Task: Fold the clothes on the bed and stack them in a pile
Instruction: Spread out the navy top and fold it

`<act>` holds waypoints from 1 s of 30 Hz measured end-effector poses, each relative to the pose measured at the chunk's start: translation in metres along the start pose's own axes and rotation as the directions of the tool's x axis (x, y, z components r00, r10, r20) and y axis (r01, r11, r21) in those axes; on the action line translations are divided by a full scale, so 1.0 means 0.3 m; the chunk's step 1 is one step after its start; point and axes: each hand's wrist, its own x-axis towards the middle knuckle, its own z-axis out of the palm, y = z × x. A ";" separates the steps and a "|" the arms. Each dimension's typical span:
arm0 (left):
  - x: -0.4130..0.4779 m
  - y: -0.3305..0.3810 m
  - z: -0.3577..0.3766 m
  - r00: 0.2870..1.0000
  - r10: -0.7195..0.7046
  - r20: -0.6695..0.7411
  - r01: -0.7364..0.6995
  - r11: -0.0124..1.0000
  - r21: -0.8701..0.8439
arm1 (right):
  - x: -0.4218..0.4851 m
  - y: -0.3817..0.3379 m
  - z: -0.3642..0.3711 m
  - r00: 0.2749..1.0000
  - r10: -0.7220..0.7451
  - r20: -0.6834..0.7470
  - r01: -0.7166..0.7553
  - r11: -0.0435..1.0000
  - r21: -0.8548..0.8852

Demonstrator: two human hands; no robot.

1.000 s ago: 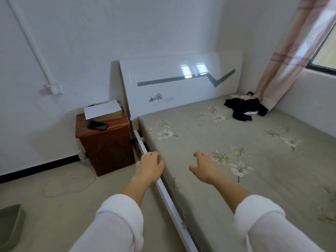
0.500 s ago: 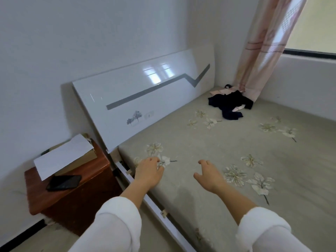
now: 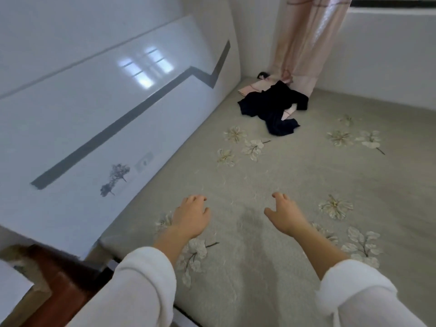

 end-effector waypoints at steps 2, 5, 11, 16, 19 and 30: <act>0.158 -0.026 -0.003 0.999 0.011 0.032 -0.012 1.000 0.019 | 0.131 -0.026 0.014 0.999 0.039 0.005 -0.039 0.999 0.019; 0.370 -0.044 0.005 0.996 0.029 0.082 -0.032 0.999 0.030 | 0.304 -0.057 0.034 0.997 0.080 0.003 -0.080 0.996 0.032; 0.769 -0.061 0.095 0.977 0.081 0.199 -0.091 0.995 0.044 | 0.607 -0.045 0.100 0.990 0.141 0.021 -0.142 0.988 0.060; 1.112 -0.055 0.240 0.964 0.145 0.222 -0.177 0.976 0.128 | 0.847 0.049 0.192 0.981 0.196 0.011 -0.196 0.978 0.069; 1.286 -0.040 0.360 0.959 0.202 0.197 -0.234 0.959 0.157 | 0.983 0.119 0.254 0.976 0.216 -0.038 -0.215 0.976 0.043; 1.720 0.032 0.726 0.934 0.321 -0.159 -0.295 0.940 0.170 | 1.403 0.284 0.389 0.935 0.002 -0.354 -0.039 0.994 -0.099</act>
